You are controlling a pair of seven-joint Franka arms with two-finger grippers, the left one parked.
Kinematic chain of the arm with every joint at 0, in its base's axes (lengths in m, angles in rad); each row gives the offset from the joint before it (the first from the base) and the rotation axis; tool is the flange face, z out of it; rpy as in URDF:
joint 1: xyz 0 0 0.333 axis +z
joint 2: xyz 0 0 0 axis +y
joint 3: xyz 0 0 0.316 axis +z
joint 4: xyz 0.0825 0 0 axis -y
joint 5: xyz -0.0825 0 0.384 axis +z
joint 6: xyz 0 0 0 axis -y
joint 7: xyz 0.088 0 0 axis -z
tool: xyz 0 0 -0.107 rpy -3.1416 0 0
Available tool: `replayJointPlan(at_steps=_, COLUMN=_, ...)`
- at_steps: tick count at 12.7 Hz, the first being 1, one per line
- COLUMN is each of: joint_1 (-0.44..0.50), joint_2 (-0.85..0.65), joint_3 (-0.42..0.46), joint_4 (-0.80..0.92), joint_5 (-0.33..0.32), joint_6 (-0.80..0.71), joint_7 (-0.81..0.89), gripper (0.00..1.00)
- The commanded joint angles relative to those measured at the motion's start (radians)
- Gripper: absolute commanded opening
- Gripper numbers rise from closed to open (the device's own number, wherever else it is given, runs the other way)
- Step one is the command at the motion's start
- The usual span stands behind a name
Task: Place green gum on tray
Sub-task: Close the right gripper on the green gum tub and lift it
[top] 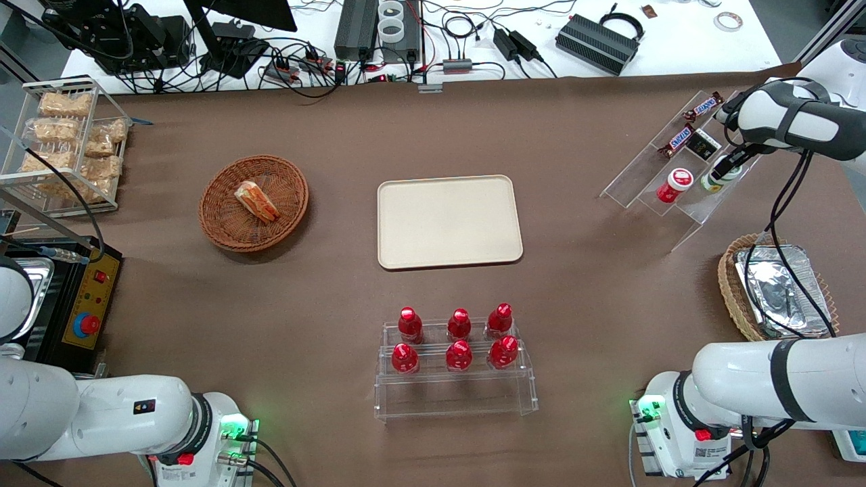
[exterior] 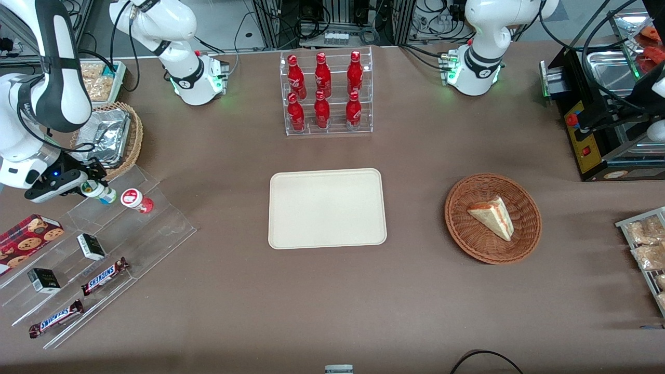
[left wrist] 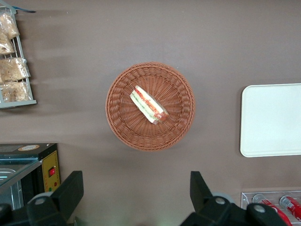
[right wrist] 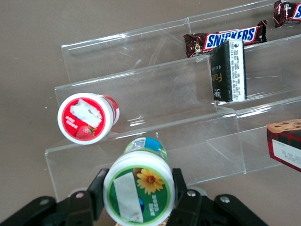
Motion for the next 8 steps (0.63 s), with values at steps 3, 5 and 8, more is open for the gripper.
replayJointPlan(at_steps=3, joint_1=0.009, joint_2=-0.014, joint_3=0.005, joint_4=0.068, joint_5=-0.010, joint_6=-0.094, joint_7=-0.006, gripper=0.00)
replayJointPlan(at_steps=5, joint_1=0.009, joint_2=-0.034, joint_3=0.006, joint_4=0.120, joint_5=-0.010, joint_6=-0.198, joint_7=-0.002, gripper=0.00)
replayJointPlan(at_steps=8, joint_1=0.020, joint_2=-0.083, joint_3=0.051, joint_4=0.169, joint_5=0.005, joint_6=-0.303, joint_7=0.019, gripper=0.00)
